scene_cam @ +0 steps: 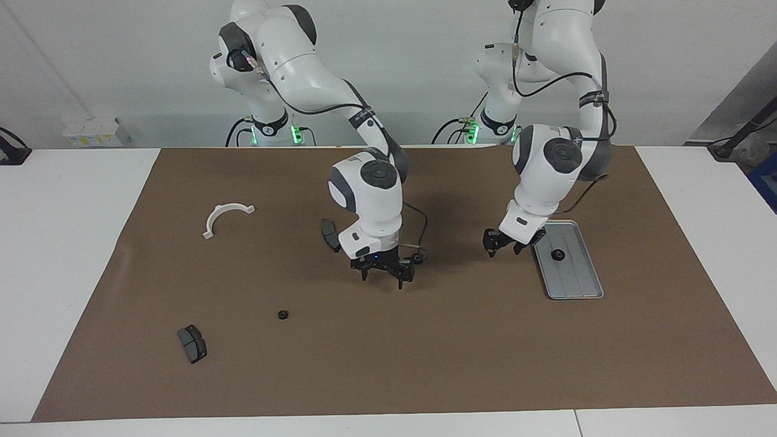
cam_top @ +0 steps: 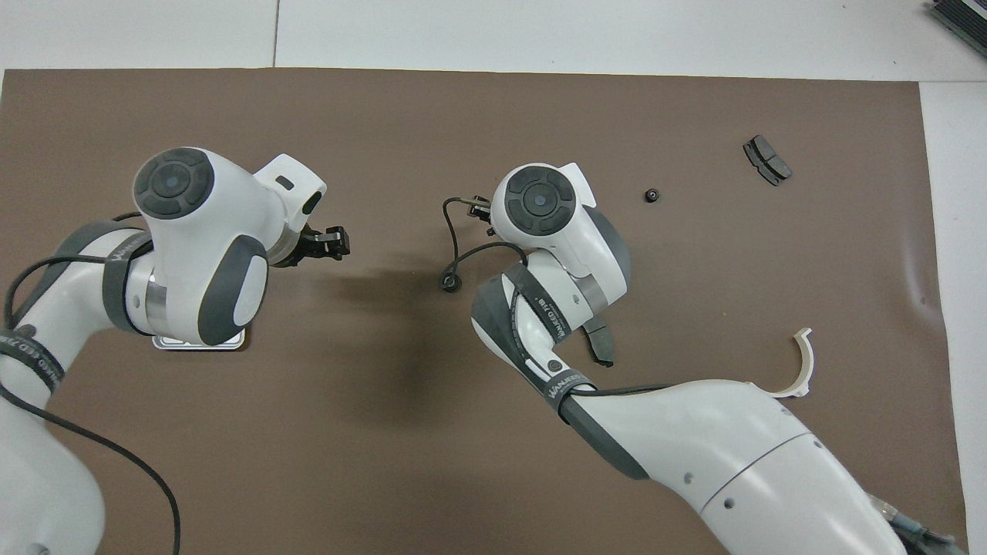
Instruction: Pick bearing gear from pile to tray
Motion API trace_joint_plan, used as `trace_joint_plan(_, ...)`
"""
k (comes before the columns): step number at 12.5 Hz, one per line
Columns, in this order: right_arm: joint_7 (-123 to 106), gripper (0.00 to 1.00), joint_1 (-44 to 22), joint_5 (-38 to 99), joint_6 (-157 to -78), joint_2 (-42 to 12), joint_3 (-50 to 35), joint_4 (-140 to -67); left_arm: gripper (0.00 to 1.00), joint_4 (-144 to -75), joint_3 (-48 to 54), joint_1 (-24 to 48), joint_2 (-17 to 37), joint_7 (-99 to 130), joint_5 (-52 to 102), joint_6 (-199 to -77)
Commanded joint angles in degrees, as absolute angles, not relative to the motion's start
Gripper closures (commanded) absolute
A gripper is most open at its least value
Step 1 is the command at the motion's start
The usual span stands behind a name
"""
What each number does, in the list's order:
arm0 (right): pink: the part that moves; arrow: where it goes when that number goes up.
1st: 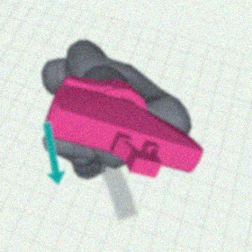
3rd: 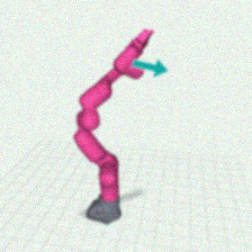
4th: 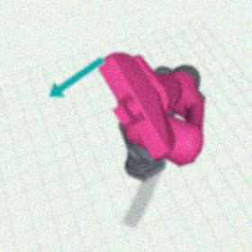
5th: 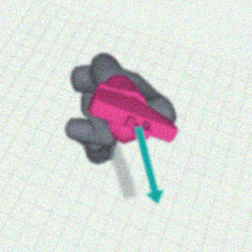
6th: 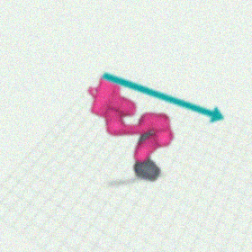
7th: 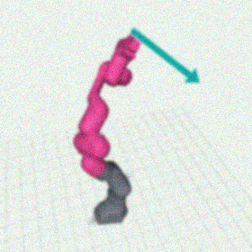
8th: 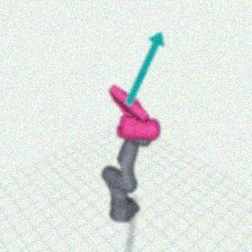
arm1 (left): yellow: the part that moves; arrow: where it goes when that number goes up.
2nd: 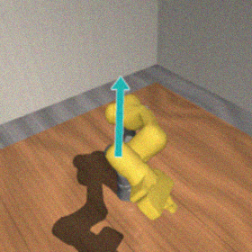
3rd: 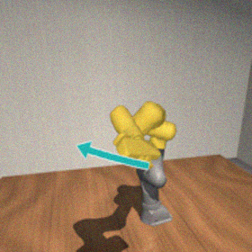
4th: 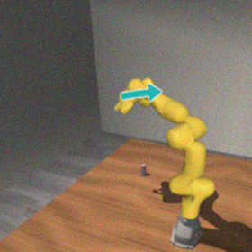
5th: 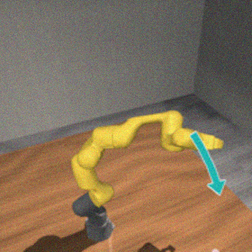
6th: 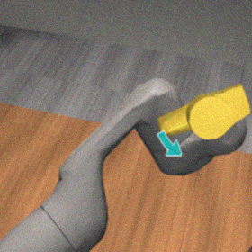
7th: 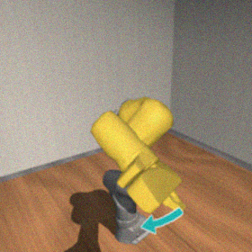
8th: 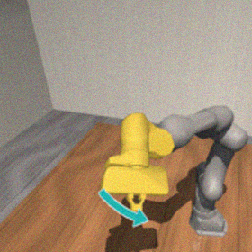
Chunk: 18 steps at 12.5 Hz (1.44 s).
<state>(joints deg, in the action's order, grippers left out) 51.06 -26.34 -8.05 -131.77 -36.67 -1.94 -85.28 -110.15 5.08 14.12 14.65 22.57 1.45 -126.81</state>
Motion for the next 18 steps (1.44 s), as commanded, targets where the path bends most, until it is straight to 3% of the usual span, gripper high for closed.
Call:
trace_joint_plan(1,45.12,0.00,-23.04,-8.70,-133.06,-36.47,-2.64,-85.34,0.29,-106.80,4.22,18.79,17.74,30.19,0.88,-127.70)
trace_joint_plan(7,29.13,0.00,-14.60,-6.08,-132.10,-36.56,-3.25,-86.13,0.38,-102.67,4.31,26.10,22.14,42.53,1.49,-132.62)
trace_joint_plan(12,14.44,0.00,-10.91,-2.90,-131.92,-36.56,-3.25,-87.10,0.39,-103.27,4.22,31.71,24.78,45.96,1.67,-133.24)
trace_joint_plan(18,4.93,0.00,-8.00,-2.90,-131.31,-36.56,-3.25,-88.50,0.42,-104.68,4.22,31.29,24.96,45.62,1.49,-133.51)
